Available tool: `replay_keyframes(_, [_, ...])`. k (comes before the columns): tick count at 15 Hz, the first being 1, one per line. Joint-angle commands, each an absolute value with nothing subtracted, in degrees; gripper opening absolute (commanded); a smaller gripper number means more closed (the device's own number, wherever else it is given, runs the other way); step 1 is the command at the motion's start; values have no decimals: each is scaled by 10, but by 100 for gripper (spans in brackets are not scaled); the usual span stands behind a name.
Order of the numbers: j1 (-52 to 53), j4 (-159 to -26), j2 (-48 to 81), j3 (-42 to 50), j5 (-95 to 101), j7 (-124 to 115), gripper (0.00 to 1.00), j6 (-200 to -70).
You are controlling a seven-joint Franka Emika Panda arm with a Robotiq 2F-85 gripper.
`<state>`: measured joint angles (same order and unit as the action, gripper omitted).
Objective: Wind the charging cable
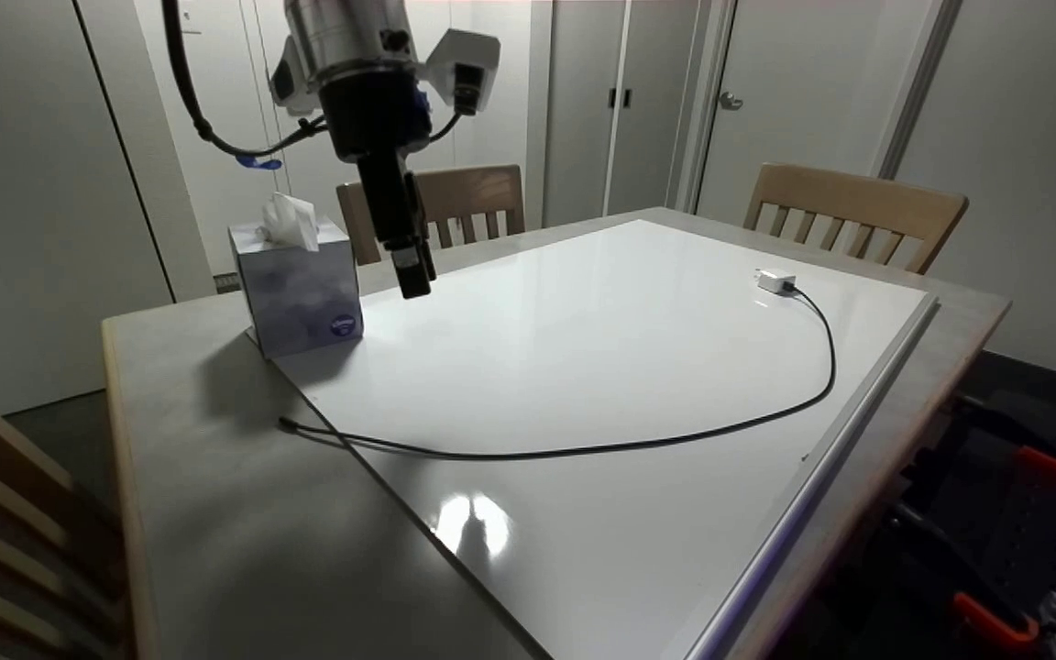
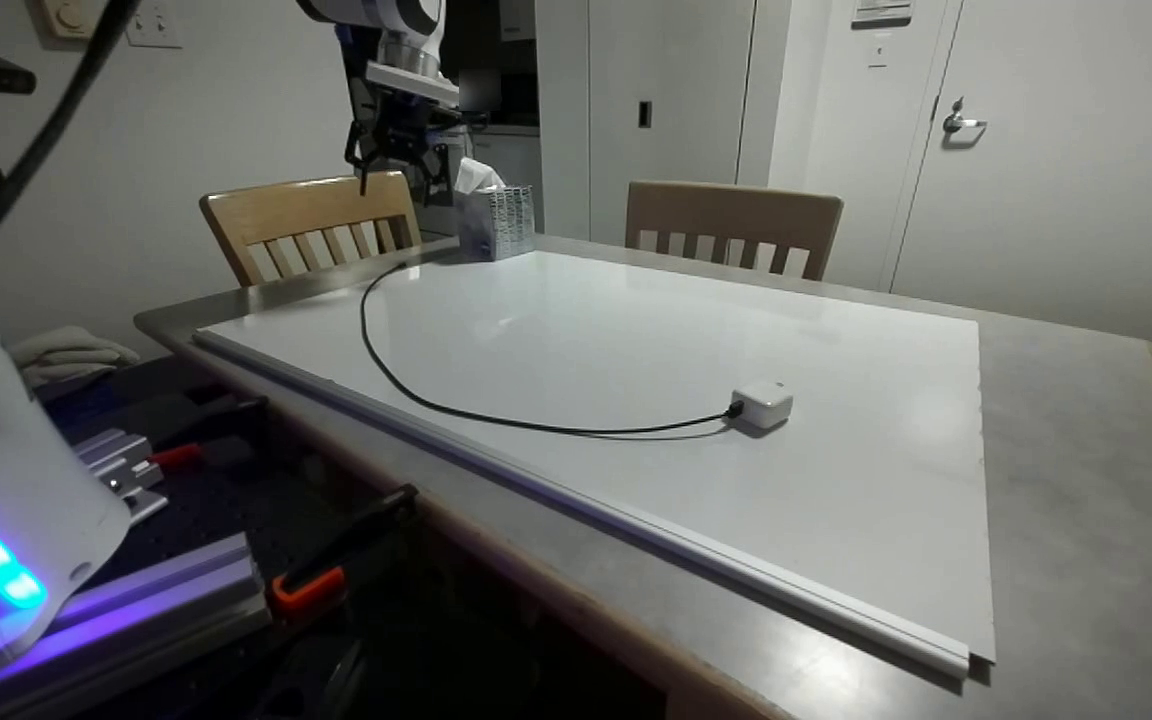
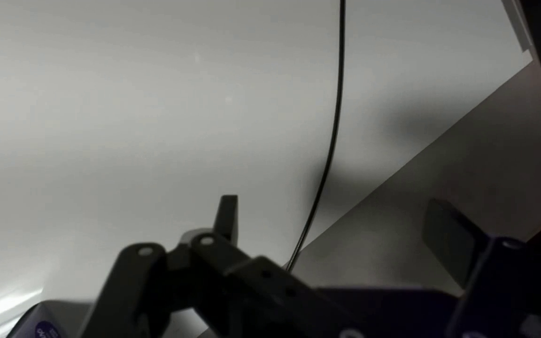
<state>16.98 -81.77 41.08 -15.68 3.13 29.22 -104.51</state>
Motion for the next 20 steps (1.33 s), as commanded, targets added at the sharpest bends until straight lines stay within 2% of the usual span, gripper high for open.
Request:
replay_keyframes(1, [185, -739, 463, -153, 65, 302, 100, -1001])
replay_keyframes(3, [178, -772, 448, -160, 56, 295, 100, -1027])
replay_keyframes(7, [183, -749, 459, -157, 62, 296, 100, -1015])
replay_keyframes(16, [278, -734, 460, -111, 115, 39, 100, -1134])
replay_keyframes(20, [285, -743, 455, -115, 121, 26, 100, -1131])
